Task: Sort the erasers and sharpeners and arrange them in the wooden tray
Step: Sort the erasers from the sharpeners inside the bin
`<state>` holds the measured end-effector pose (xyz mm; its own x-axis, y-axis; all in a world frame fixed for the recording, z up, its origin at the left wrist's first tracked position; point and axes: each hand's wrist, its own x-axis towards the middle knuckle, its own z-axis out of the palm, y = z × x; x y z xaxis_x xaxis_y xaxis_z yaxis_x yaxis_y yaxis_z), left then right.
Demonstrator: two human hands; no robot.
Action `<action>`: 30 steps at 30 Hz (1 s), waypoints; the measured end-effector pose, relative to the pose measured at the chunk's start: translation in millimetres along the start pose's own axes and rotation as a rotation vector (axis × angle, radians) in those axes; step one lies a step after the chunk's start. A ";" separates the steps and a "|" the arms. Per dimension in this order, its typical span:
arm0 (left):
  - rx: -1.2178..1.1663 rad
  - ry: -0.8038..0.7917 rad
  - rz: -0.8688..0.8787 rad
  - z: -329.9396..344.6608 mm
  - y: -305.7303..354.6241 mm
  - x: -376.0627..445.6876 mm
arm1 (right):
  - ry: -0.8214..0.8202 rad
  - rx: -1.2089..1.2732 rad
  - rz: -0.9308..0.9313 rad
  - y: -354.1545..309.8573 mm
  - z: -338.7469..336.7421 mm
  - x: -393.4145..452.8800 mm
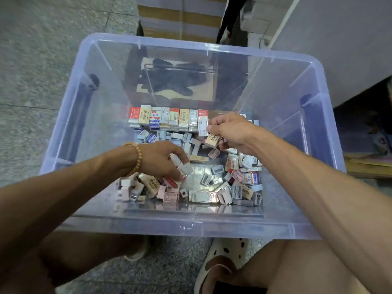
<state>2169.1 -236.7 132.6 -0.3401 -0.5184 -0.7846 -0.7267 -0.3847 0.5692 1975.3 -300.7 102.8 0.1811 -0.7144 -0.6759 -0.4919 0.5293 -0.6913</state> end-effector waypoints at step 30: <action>-0.714 0.581 -0.118 -13.0 -26.9 -60.0 | 0.181 -0.298 -0.158 -81.4 138.7 75.1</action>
<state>2216.8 -205.1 167.5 0.2051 -0.6731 -0.7105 -0.1316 -0.7383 0.6615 2147.0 -333.9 72.9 0.1337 -0.8599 -0.4926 -0.7008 0.2694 -0.6605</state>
